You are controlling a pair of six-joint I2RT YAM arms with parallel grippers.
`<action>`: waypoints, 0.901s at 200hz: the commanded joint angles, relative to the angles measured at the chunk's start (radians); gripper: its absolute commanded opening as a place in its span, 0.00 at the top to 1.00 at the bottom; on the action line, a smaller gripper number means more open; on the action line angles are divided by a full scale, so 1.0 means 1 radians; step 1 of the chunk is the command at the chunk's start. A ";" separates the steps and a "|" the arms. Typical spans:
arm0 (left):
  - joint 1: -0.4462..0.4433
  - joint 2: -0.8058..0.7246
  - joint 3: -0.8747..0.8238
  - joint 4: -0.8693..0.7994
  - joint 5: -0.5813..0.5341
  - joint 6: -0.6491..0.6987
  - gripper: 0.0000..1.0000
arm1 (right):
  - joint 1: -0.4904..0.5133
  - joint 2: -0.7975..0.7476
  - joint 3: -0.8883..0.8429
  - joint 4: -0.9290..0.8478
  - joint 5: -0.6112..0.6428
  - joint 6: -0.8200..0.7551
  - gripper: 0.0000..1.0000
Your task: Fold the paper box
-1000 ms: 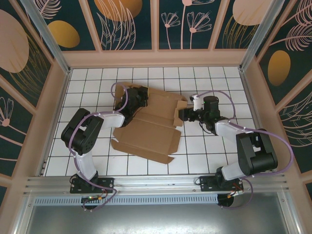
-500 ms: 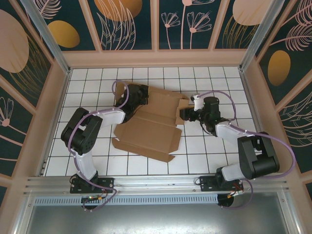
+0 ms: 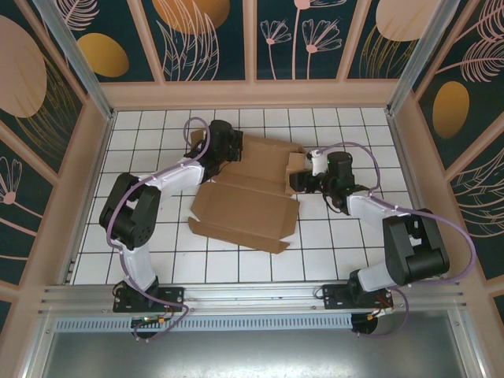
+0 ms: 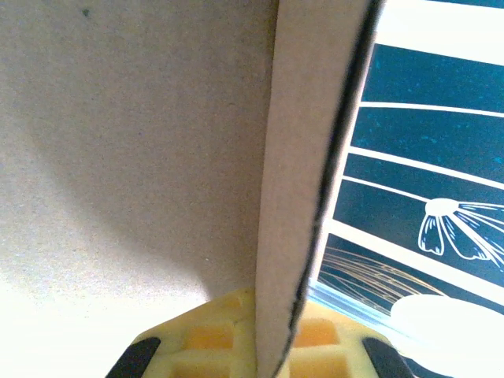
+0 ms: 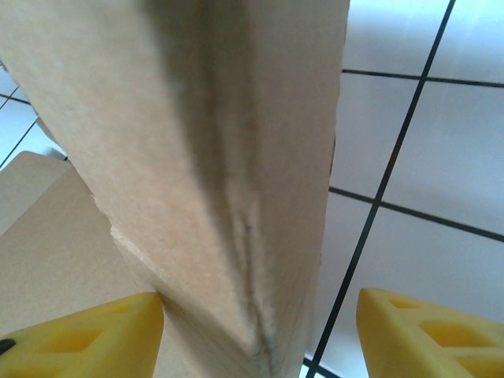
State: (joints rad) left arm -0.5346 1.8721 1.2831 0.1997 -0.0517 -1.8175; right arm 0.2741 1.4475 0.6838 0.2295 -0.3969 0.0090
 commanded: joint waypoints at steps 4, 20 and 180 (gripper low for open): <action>0.002 0.020 0.053 -0.153 0.041 0.013 1.00 | 0.009 0.027 0.074 -0.056 0.036 0.013 0.34; 0.002 0.028 0.066 -0.189 0.055 0.014 1.00 | 0.008 0.049 0.110 -0.073 0.043 0.026 0.34; 0.003 -0.011 0.060 -0.203 0.065 0.026 1.00 | -0.081 -0.006 0.081 -0.072 -0.100 0.008 0.18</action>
State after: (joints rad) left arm -0.5346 1.8759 1.3506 0.0628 -0.0216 -1.8065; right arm 0.2333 1.4971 0.8082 0.0818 -0.3832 0.0246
